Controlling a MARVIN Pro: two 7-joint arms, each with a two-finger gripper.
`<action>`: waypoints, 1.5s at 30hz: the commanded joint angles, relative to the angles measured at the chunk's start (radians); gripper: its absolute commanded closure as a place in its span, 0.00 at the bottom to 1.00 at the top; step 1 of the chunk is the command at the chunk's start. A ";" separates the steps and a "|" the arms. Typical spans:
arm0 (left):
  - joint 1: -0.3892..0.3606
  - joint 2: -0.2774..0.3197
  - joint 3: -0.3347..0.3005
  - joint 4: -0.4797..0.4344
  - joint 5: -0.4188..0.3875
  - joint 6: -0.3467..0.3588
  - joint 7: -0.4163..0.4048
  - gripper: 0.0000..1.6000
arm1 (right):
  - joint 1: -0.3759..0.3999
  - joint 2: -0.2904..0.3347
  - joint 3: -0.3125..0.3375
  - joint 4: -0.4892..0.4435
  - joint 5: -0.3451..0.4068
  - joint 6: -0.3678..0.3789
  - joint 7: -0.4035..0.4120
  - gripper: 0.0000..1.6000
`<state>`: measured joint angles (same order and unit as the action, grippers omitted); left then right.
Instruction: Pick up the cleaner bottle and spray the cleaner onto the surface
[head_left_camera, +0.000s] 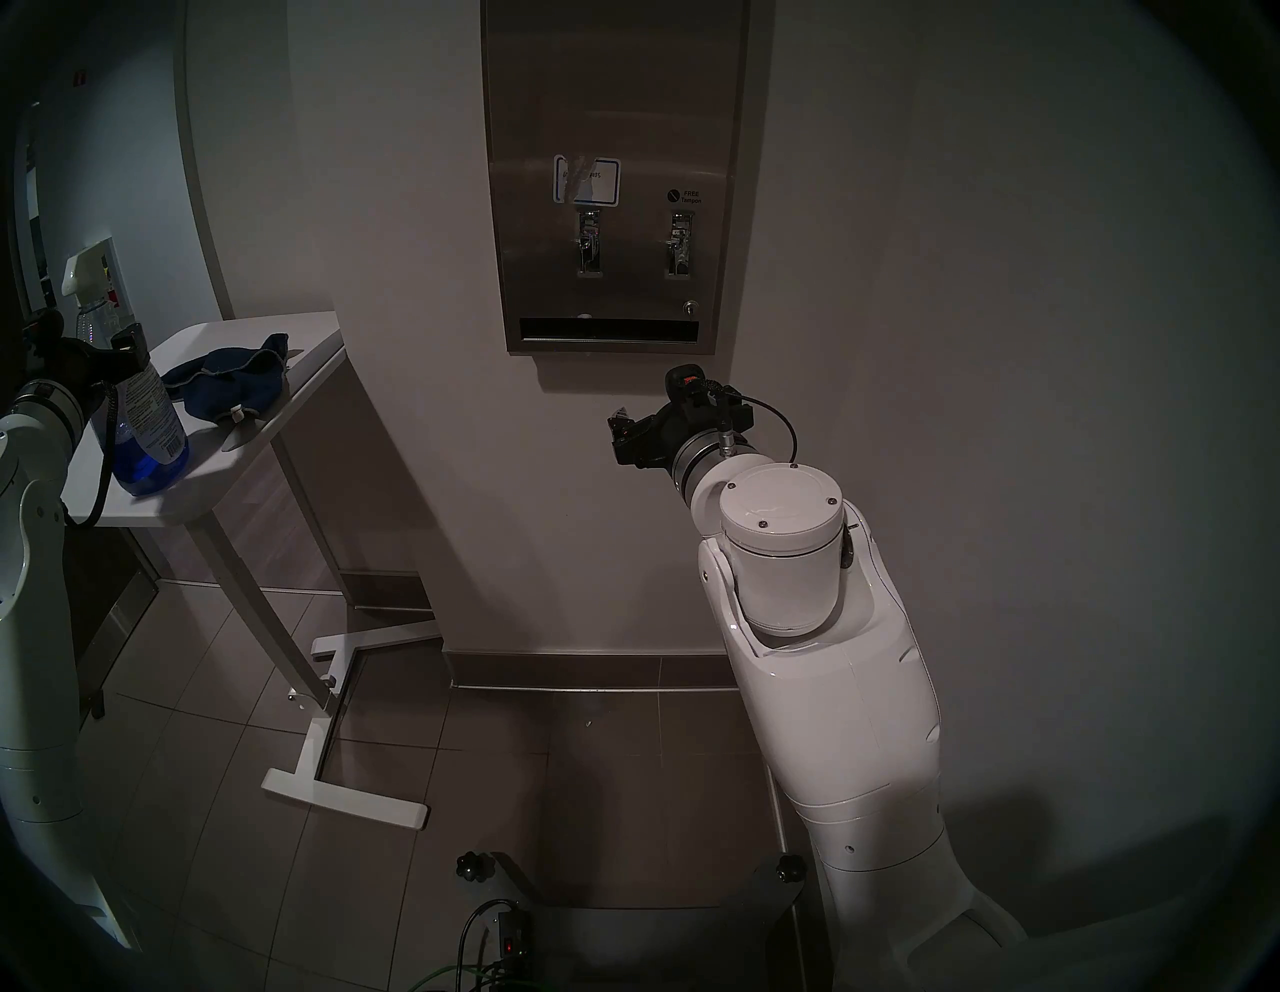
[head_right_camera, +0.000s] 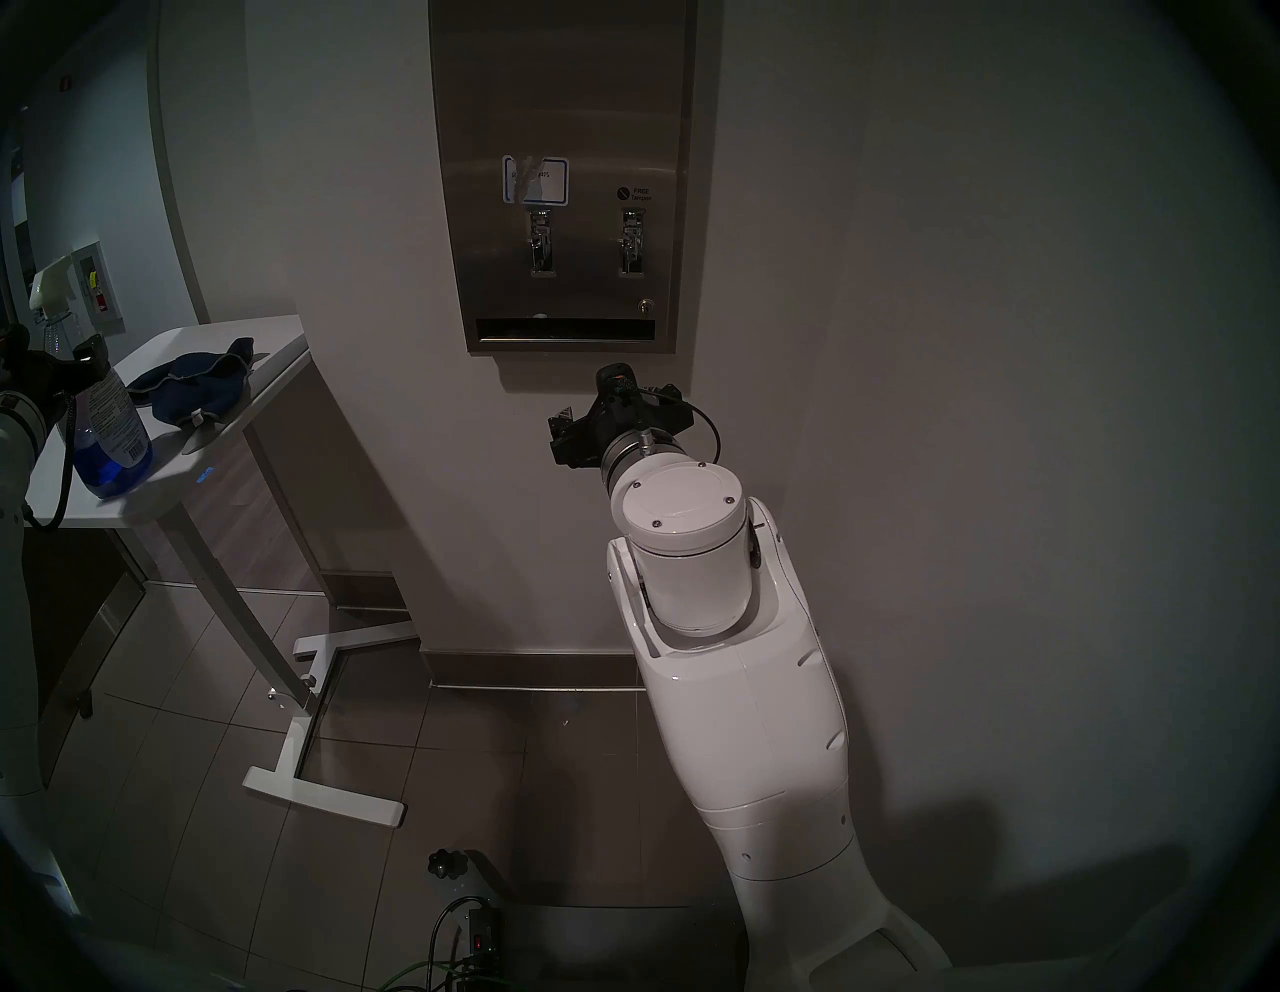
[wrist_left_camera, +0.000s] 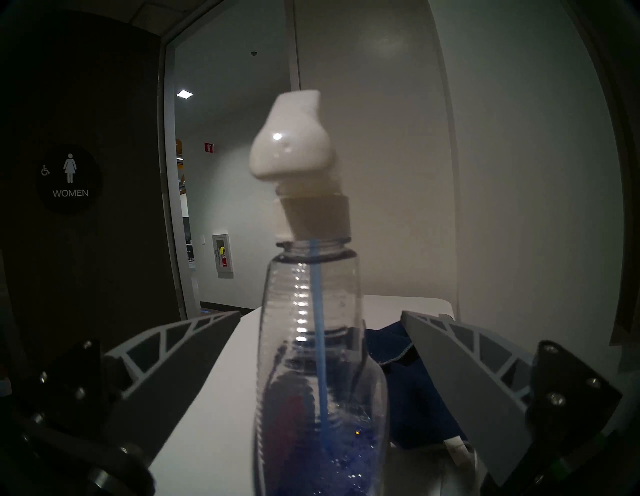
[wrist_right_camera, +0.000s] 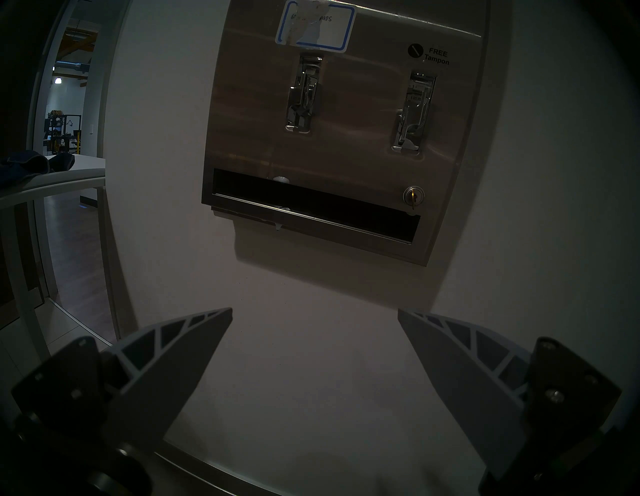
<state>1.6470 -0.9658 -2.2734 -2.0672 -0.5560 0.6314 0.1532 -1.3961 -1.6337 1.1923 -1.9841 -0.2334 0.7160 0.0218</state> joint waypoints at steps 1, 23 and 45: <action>-0.052 0.038 0.006 0.014 -0.008 -0.034 -0.015 0.00 | 0.022 -0.002 0.001 -0.034 -0.002 -0.006 0.000 0.00; -0.095 0.047 0.068 0.071 -0.012 -0.028 0.011 0.71 | 0.022 -0.002 0.001 -0.034 -0.002 -0.006 0.000 0.00; -0.150 0.041 0.117 0.051 -0.014 -0.132 0.020 1.00 | 0.022 -0.003 0.001 -0.032 -0.002 -0.007 -0.001 0.00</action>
<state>1.5703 -0.9488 -2.1784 -1.9731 -0.5581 0.5613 0.1902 -1.3964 -1.6337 1.1921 -1.9842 -0.2334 0.7163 0.0214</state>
